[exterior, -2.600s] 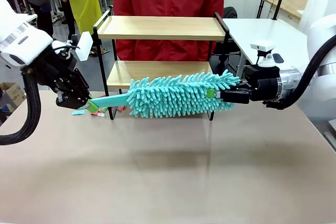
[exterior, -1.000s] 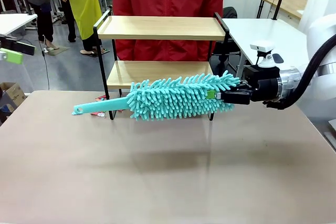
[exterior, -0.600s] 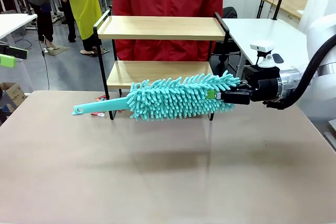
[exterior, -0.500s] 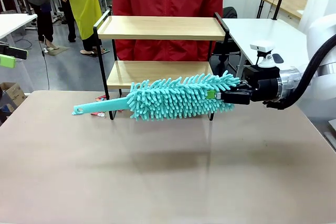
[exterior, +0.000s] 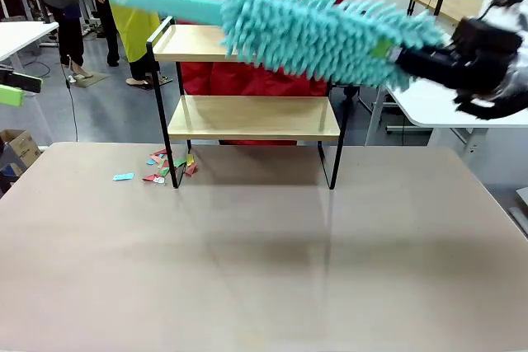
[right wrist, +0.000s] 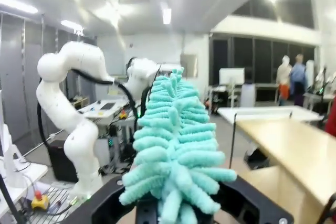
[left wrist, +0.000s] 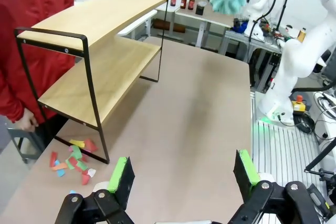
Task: Clean the shelf.
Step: Hand the Duster back to the human.
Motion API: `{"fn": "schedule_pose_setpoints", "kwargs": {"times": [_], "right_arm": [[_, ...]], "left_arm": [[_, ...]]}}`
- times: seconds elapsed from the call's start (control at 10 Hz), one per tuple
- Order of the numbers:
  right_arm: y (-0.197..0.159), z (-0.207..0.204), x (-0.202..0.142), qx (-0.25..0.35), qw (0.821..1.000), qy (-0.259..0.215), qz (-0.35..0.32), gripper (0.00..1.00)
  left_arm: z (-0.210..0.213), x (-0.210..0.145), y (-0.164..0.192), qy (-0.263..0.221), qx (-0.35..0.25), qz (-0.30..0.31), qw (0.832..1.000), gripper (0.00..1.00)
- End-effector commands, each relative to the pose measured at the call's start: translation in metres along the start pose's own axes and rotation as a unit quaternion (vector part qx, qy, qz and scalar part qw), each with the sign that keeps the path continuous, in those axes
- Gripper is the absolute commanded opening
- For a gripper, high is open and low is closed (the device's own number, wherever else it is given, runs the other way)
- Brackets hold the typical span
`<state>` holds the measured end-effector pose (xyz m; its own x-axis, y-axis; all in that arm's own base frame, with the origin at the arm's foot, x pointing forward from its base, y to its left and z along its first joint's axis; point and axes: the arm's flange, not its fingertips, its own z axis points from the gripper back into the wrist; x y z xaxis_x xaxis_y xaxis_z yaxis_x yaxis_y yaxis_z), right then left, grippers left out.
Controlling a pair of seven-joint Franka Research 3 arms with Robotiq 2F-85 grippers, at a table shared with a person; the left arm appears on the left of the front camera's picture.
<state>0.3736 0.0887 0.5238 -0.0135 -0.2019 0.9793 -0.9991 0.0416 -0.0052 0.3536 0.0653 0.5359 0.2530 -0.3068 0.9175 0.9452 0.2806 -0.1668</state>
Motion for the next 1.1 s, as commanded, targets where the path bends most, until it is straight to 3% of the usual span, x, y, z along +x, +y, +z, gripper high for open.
{"fn": "schedule_pose_setpoints", "kwargs": {"times": [0.0,0.3,0.5,0.7,0.9,1.0], "right_arm": [[0.014,0.012,0.030,-0.059,0.998,-0.028,0.018,0.17],[0.014,0.056,0.070,-0.199,0.978,-0.046,0.045,0.17],[0.020,0.101,0.080,-0.327,0.942,-0.057,0.059,0.17],[0.024,0.145,0.079,-0.451,0.888,-0.056,0.067,0.17],[0.028,0.177,0.080,-0.536,0.838,-0.057,0.079,0.17],[0.028,0.189,0.079,-0.559,0.824,-0.054,0.078,0.17]], "left_arm": [[-0.001,0.002,0.000,-0.016,-0.003,-0.002,1.000,1.00],[-0.001,0.002,0.000,-0.016,-0.003,-0.002,1.000,1.00],[-0.001,0.002,0.000,-0.016,-0.003,-0.002,1.000,1.00],[-0.001,0.002,0.000,-0.016,-0.003,-0.002,1.000,1.00],[-0.001,0.002,0.000,-0.016,-0.003,-0.002,1.000,1.00],[-0.001,0.002,0.000,-0.016,-0.003,-0.002,1.000,1.00]]}}
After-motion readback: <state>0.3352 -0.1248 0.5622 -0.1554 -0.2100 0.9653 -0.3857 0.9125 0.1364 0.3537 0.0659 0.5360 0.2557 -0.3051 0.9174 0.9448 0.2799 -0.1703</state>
